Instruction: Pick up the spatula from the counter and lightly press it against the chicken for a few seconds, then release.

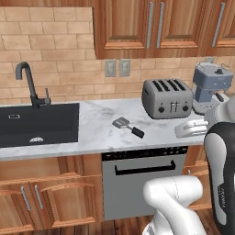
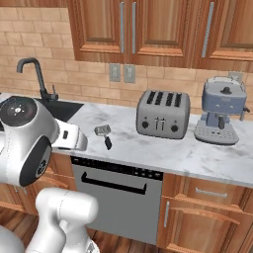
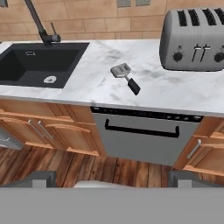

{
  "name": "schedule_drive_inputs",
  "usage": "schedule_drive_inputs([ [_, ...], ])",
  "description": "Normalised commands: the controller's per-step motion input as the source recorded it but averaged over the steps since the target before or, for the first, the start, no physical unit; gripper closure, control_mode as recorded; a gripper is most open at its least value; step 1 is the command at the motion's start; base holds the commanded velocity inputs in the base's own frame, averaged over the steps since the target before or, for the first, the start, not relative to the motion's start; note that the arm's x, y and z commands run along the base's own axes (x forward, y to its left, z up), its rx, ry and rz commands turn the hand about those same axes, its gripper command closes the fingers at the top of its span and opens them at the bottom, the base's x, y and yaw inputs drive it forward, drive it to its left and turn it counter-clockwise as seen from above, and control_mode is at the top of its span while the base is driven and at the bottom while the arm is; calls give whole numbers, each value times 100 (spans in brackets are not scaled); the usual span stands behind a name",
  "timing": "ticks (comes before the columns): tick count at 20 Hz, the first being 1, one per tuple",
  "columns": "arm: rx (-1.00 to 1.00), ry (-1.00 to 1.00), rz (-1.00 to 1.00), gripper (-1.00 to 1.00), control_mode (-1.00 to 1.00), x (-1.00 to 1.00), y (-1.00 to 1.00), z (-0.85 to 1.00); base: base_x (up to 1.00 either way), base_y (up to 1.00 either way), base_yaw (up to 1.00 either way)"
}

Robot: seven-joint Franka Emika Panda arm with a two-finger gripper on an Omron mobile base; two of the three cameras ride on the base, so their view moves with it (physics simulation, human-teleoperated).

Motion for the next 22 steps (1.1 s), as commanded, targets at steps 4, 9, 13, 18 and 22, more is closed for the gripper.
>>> schedule_drive_inputs([
  [4, 0, 0, 0, -100, -100, 16, 0, -11, 0, 0, 0],
  [9, 0, 0, 0, -100, -100, 19, 0, 0, 0, 0, 0],
  [13, -3, 0, 0, -100, -100, 14, 0, 0, 0, 0, 0],
  [18, -3, 0, 0, -100, -100, 5, 0, -2, 0, 0, 0],
  [22, -4, 0, 0, -100, -100, 3, 1, -12, 0, 0, 0],
])
